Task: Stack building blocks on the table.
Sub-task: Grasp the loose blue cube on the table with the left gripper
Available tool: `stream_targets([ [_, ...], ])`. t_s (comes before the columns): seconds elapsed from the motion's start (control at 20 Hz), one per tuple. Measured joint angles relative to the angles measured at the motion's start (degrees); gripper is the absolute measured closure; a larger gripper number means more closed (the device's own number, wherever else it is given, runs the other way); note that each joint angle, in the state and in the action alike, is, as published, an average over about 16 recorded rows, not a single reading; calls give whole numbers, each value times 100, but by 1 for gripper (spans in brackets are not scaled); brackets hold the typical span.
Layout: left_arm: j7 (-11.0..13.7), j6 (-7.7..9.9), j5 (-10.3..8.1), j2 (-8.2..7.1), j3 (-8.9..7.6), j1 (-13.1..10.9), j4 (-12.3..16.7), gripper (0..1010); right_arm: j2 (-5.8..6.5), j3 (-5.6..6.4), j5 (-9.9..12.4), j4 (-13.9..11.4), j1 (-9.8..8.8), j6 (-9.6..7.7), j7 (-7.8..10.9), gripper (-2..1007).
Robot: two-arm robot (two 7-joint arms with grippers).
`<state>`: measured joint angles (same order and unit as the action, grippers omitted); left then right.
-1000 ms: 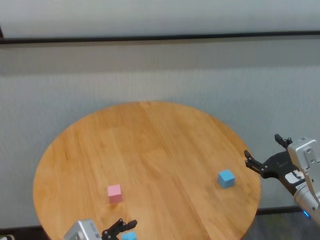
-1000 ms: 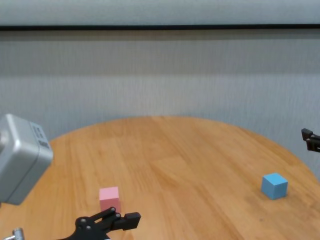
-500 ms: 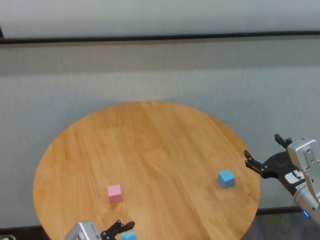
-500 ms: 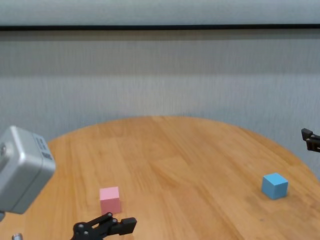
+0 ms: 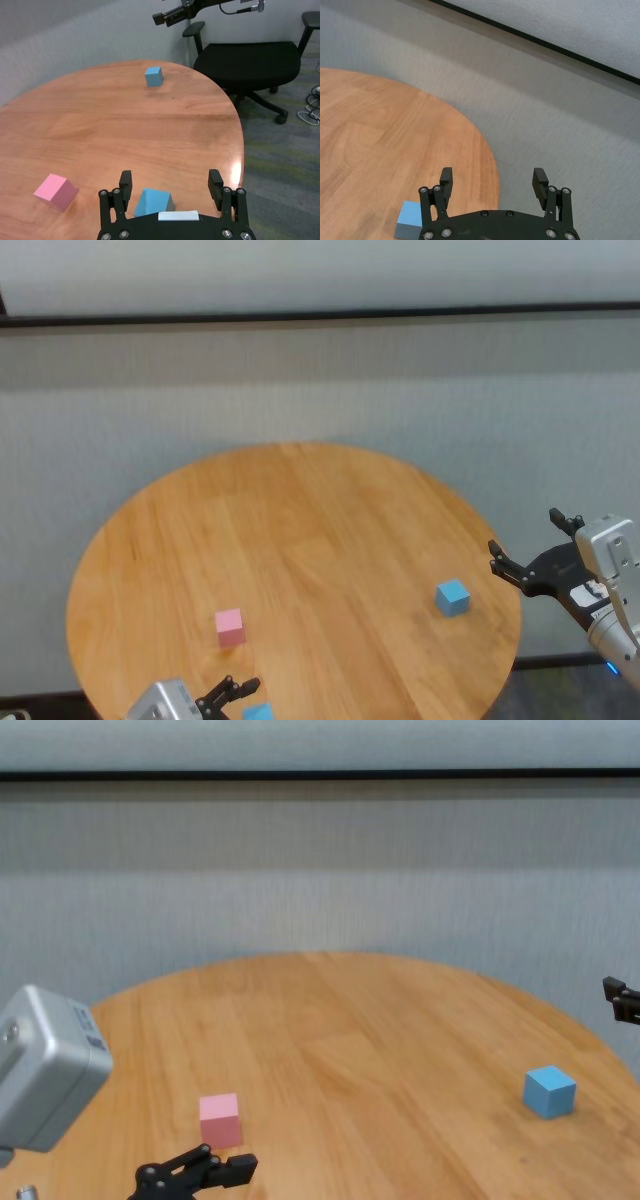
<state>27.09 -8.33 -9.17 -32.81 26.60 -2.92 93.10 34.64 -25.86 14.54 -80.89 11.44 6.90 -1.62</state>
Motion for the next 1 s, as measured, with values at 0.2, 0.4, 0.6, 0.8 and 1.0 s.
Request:
stream_targets([
  [0.2,19,-5,59,53,-40,3,-71,10,0,0,0,0,0,0,0,0],
  [0.4,41,-9,116,108,-74,7,-139,10,0,0,0,0,0,0,0,0],
  [0.6,62,-11,167,165,-102,14,-210,10,0,0,0,0,0,0,0,0],
  [0.8,87,-8,204,216,-126,26,-278,10,0,0,0,0,0,0,0,0],
  [1.0,116,-2,220,261,-142,41,-338,10,0,0,0,0,0,0,0,0],
])
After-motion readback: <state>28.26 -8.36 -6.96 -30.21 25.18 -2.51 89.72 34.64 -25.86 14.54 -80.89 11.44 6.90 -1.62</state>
